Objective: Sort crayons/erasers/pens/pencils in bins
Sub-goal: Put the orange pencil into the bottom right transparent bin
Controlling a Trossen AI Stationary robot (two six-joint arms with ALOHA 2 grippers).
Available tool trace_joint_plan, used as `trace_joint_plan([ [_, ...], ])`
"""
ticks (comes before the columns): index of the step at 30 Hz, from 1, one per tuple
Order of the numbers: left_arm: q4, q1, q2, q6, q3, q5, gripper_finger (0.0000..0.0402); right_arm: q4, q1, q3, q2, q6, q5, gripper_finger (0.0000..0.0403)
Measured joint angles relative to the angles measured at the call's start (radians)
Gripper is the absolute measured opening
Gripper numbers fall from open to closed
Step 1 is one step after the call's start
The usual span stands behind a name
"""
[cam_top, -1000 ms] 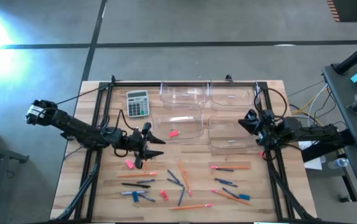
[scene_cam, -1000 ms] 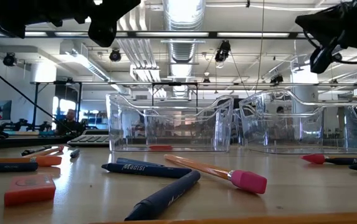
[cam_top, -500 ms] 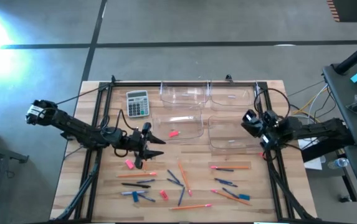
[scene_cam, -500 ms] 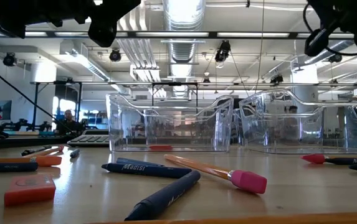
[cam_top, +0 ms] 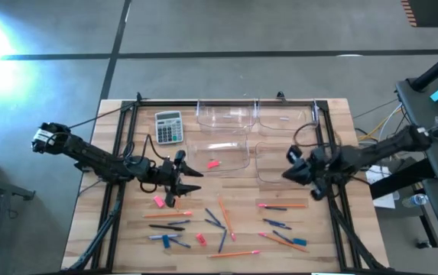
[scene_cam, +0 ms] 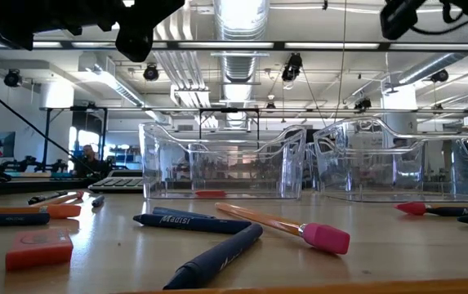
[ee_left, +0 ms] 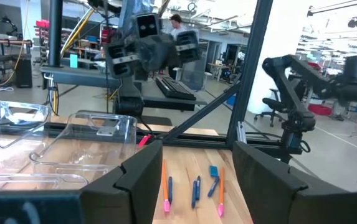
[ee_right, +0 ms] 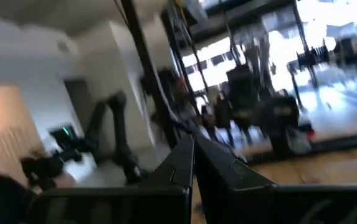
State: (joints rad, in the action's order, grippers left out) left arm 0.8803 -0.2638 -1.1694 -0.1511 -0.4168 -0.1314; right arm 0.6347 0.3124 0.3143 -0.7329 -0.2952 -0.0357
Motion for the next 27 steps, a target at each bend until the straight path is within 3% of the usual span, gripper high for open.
trace_joint_plan([
  [5,-0.001,0.0,0.0,-0.001,0.0,0.0,0.0182,-0.309,0.036,0.219,-0.197,0.005,-0.152,0.0009],
  [7,-0.003,0.0,0.0,-0.001,0.0,0.0,0.0182,-0.451,0.042,0.295,-0.282,0.001,-0.178,0.0009],
  [14,-0.008,0.0,0.0,-0.002,0.002,0.0,0.0182,-0.671,0.091,0.558,-0.521,-0.003,-0.213,0.0009],
  [19,-0.007,-0.001,-0.001,-0.027,0.006,0.0,0.0182,-0.831,0.183,0.691,-0.59,0.005,-0.297,0.0009],
  [27,-0.007,-0.004,-0.001,-0.028,0.008,-0.001,0.0182,-1.053,0.294,0.773,-0.635,-0.115,-0.301,0.0008],
])
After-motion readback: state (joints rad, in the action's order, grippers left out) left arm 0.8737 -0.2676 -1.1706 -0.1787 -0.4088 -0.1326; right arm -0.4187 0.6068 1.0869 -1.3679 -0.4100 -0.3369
